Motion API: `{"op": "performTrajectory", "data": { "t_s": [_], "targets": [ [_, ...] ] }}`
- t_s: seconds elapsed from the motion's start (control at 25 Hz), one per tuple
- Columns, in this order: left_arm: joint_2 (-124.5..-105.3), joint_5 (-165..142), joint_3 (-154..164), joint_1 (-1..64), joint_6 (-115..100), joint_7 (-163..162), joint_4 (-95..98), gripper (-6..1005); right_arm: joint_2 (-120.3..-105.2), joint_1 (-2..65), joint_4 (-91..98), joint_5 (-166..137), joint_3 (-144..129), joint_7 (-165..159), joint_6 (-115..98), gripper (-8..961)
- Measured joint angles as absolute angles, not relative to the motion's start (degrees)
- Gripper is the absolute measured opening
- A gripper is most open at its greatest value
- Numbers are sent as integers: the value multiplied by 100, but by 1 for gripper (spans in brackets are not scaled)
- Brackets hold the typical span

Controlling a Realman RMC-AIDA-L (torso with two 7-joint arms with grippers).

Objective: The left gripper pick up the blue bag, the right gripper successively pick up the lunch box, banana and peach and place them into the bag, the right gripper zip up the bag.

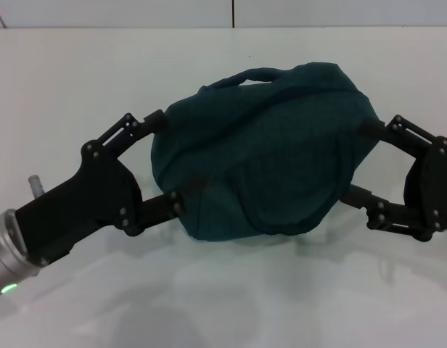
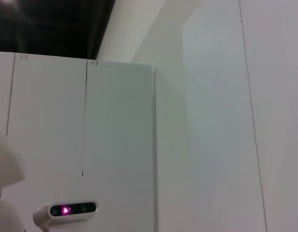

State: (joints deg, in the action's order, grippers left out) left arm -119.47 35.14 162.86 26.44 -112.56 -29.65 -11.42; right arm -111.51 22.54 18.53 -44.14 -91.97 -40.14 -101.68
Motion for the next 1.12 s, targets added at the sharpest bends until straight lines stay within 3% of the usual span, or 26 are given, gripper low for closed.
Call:
{"op": "performTrajectory", "data": {
  "t_s": [1.12],
  "targets": [
    [-11949,3516,16287,2502,-11249,-2926,-1035,888,-11241,2175,1785,-4412,-9193,-3787,-10169,872]
  ]
}}
